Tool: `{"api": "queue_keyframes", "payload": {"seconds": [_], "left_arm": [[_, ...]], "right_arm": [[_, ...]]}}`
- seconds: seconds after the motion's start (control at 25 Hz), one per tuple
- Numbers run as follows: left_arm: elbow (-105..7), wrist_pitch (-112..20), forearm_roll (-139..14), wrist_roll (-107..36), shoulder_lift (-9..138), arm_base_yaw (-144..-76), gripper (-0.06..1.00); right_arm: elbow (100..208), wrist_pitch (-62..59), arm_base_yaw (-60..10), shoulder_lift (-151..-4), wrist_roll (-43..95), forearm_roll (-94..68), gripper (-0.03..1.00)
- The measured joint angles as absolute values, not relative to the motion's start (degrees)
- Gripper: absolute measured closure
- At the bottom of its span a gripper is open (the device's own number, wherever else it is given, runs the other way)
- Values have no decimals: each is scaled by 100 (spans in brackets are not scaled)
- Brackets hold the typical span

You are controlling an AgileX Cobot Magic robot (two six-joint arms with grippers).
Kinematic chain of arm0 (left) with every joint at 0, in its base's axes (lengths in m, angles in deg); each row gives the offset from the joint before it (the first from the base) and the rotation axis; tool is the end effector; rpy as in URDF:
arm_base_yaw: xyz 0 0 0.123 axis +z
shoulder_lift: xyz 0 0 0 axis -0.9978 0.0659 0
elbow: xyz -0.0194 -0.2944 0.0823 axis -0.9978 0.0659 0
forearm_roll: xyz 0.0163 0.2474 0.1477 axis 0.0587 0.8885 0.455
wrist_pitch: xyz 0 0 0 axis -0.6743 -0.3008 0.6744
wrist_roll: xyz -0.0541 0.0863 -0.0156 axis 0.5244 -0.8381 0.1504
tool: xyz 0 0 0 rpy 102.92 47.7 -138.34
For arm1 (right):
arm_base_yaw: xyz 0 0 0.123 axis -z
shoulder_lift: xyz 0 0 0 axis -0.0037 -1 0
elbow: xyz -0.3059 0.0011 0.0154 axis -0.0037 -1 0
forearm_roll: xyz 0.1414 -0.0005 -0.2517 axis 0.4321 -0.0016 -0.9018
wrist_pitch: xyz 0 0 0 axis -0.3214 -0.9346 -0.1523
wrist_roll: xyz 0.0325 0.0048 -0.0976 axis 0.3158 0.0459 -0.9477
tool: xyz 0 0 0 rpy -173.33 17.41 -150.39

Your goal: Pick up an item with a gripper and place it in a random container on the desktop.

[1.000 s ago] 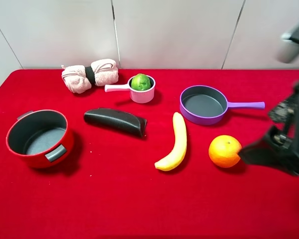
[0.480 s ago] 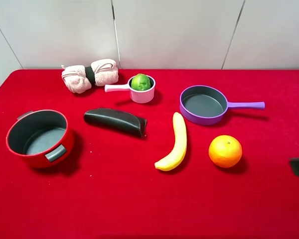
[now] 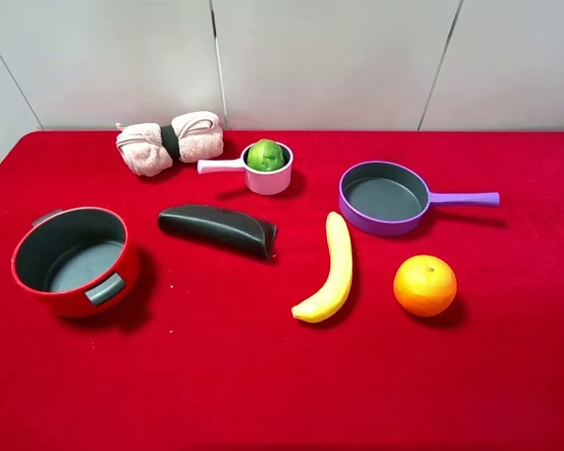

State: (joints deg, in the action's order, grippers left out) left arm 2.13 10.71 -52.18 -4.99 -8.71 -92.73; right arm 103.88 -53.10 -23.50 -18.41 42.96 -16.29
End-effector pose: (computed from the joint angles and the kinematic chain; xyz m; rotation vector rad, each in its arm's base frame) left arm 0.0164 -0.0065 0.2882 0.1810 2.0318 -0.0940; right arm 0.0485 0.0284 0.2897 -0.5658 2.2019 0.2557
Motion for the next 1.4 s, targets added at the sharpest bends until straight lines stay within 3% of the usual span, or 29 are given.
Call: {"api": "queue_keyframes", "payload": {"seconds": [0.68,1.4], "left_arm": [[213,1071,-5218,-499,-871,-9273,-4],[213,1071,-5218,-499,-871,-9273,-4]], "right_arm": [[10246,-5093,-2350,-425,4325,-1639,27],[10246,-5089,-2350,-404,4352,-1662,27]]}}
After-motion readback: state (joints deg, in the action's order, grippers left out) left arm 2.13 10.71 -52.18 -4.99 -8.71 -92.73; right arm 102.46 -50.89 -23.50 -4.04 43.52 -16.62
